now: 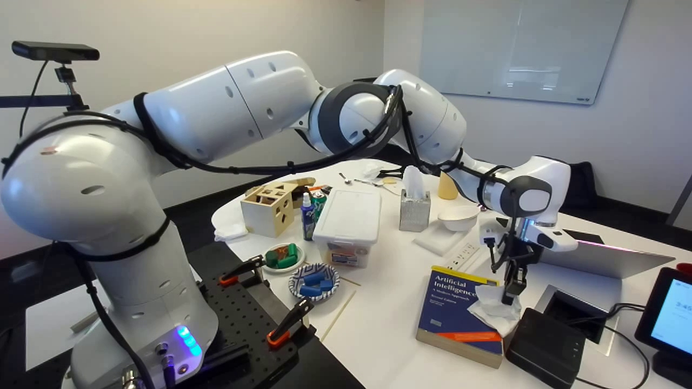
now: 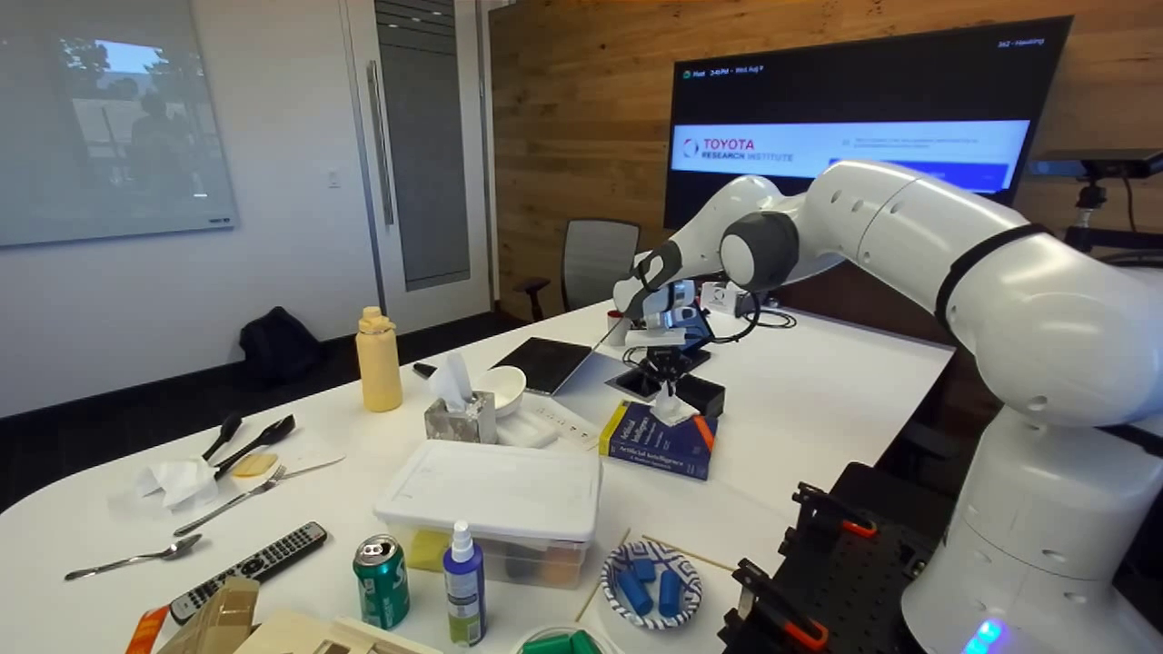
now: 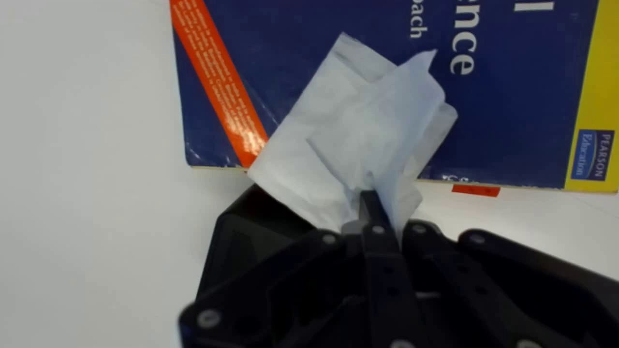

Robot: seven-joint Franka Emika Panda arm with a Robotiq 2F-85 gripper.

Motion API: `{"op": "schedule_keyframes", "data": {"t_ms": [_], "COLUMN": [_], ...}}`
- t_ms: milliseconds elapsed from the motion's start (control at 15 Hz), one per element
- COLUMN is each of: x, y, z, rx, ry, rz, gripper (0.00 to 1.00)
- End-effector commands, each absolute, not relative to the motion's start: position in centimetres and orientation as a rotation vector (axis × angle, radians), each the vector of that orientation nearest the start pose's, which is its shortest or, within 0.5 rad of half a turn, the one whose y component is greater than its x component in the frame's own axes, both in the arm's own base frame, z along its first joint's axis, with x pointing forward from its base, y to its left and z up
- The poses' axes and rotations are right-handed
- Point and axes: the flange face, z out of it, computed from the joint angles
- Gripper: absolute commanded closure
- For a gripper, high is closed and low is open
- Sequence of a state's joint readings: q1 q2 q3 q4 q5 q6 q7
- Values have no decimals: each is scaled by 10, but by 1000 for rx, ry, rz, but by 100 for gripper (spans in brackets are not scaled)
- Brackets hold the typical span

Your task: Use the tissue to wipe the book

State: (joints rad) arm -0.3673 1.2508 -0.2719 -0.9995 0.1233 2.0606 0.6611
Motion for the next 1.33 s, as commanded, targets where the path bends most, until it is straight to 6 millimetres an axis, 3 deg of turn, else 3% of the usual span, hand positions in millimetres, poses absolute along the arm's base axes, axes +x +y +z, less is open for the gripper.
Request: {"op": "schedule_keyframes", "data": {"t_ms": [0,267,467,600,867,1000,1267], "x": [616,579,553,541,521,512,500], "y": [-373,-369,-351,-332,-271,-245,-212], "z": [103,118,119,117,131,149,190], "rx": [-2774,-2798,-2803,-2778,-2714,-2690,-2662], "ry": [1743,1654,1593,1584,1509,1461,1397], "rz": [374,524,625,662,738,746,747], "gripper": [100,100,100,100,100,100,100]}}
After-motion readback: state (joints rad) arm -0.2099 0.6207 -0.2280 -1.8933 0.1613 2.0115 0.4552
